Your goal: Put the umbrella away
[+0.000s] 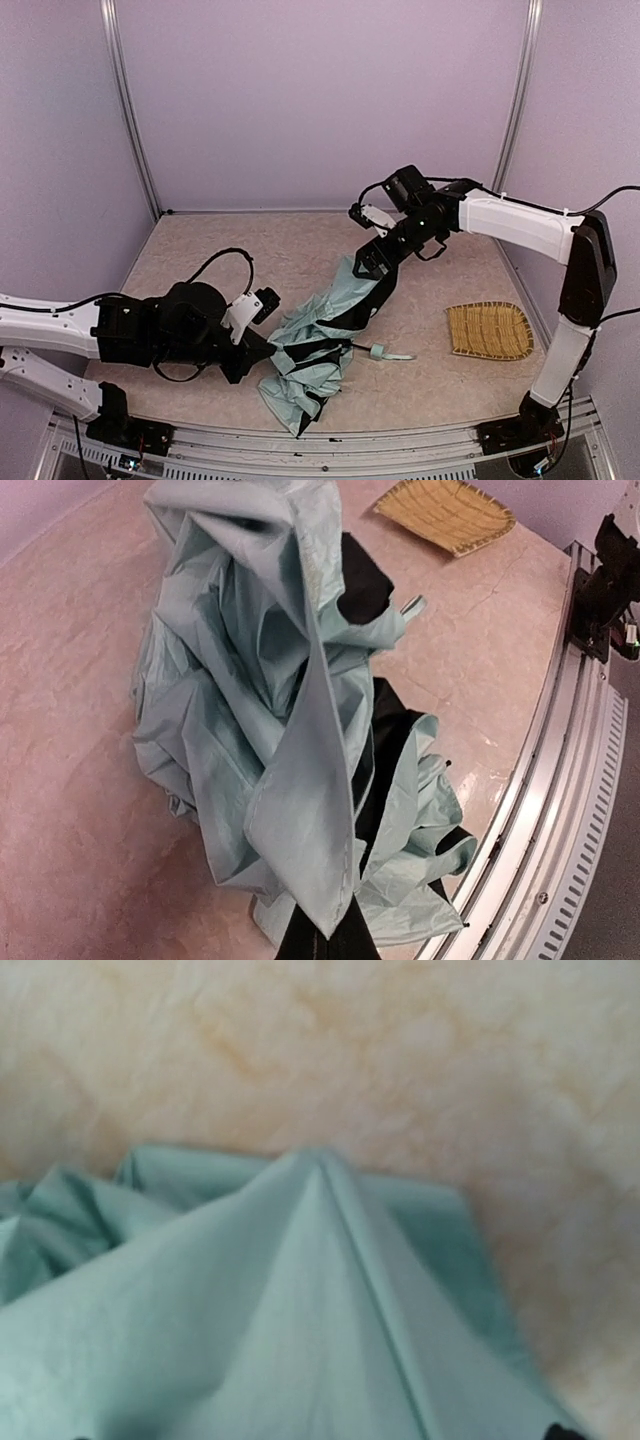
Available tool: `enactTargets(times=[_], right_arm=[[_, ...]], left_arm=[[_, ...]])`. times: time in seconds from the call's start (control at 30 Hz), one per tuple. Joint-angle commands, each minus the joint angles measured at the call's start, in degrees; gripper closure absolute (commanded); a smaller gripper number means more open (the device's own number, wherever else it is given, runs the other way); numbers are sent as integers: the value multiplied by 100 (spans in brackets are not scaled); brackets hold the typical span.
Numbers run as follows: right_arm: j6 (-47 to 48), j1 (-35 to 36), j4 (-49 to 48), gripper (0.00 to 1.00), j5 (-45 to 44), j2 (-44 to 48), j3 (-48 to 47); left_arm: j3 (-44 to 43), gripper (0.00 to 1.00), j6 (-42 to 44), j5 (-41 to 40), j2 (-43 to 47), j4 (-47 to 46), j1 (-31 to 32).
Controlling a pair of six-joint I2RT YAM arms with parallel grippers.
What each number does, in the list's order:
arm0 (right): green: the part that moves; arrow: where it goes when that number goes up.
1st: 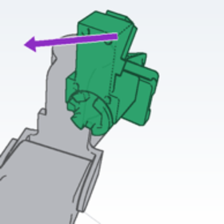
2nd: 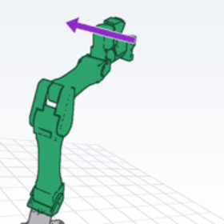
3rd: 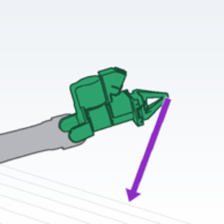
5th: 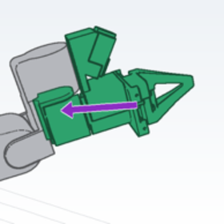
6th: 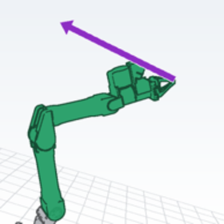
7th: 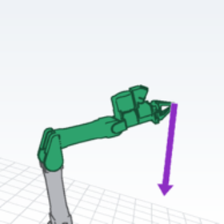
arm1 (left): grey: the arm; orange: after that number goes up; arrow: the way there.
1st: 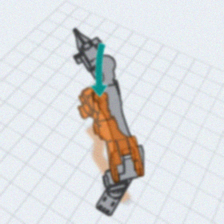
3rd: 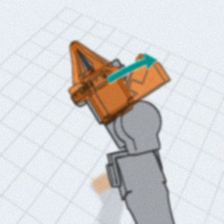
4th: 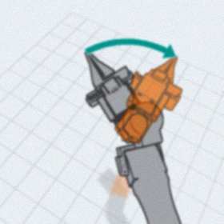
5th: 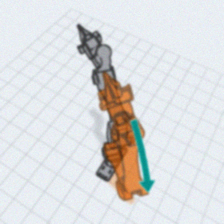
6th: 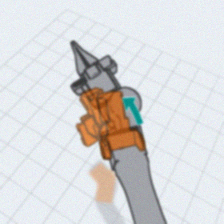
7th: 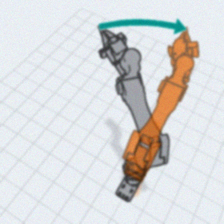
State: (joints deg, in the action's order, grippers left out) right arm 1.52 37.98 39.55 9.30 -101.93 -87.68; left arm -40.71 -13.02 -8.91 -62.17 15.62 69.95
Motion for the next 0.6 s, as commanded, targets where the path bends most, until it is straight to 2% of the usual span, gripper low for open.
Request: enactTargets(times=[0.0,0.13,0.23,0.43,0.57], right_arm=[[-24,352,752,3,708,-83,-37],[-25,1045,265,3,1236,-34,560],[-72,1455,-129,3,1034,-108,896],[-180,1677,-1341,4,1262,-504,1521],[-181,1689,-1637,4,801,-792,1591]], left_arm=[[-182,100,-1125,149,-256,1132,34],[5,100,-1732,476,-14,1349,-86],[225,100,-2039,781,155,1404,-244],[423,100,-2037,1397,-113,1226,-224],[309,100,-1976,1410,-381,1296,-194]])
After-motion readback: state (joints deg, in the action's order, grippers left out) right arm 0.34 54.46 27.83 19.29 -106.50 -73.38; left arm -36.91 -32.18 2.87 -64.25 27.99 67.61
